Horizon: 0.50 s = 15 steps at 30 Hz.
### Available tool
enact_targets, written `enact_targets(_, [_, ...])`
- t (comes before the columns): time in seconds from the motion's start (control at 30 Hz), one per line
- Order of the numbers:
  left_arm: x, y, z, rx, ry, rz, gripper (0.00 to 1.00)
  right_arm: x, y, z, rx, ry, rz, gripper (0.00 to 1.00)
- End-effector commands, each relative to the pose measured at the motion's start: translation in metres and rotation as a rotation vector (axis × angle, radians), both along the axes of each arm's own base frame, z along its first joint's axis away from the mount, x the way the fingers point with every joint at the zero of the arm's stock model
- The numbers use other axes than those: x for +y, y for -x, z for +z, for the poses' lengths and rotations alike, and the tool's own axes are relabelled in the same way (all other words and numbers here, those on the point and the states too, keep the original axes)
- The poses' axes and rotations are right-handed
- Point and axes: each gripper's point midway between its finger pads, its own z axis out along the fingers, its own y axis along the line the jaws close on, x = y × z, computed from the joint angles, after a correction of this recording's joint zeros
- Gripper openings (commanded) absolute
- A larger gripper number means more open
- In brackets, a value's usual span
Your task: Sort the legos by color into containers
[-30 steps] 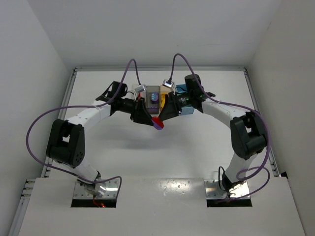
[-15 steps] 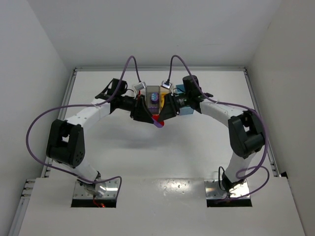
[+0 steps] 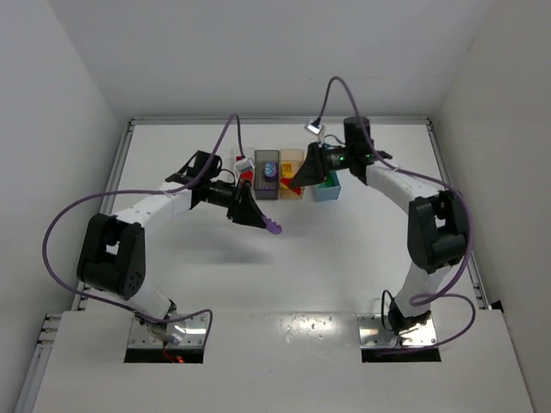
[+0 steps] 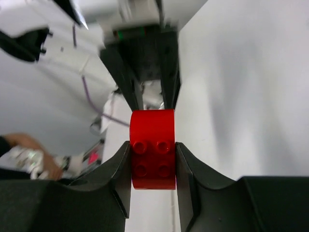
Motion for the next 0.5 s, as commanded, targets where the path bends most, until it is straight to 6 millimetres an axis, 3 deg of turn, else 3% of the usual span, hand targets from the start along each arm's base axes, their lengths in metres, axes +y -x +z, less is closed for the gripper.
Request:
enact_targets(0.0, [0.003,0.001,-0.006,-0.075,-0.027,0.012,0.06,-0.035,-0.049,0.044,-0.173,-0.039,-0.134,0.0])
enact_targets(0.07, [0.004,-0.008,-0.007,-0.101,-0.061,0.043,0.06,-0.045,-0.059,0.05,-0.208,-0.037,-0.175,0.0])
enact_targets(0.1, [0.003,-0.02,0.001,-0.148,-0.074,0.067,0.06,-0.05,-0.065,0.05,-0.21,-0.03,-0.201,0.0])
enact_targets(0.2, [0.008,-0.085,0.008,-0.286,-0.199,0.309,0.06,-0.062,-0.074,0.046,-0.249,0.016,-0.273,0.0])
enact_targets(0.3, [0.008,-0.135,0.021,-0.321,-0.227,0.471,0.06,-0.067,-0.076,0.039,-0.295,0.087,-0.325,0.0])
enact_targets(0.43, [0.021,-0.196,0.006,-0.3,-0.349,0.685,0.06,-0.073,-0.081,0.036,-0.367,0.169,-0.39,0.0])
enact_targets(0.47, [0.022,-0.202,0.001,-0.294,-0.368,0.7,0.06,-0.074,-0.084,0.034,-0.369,0.181,-0.404,0.0])
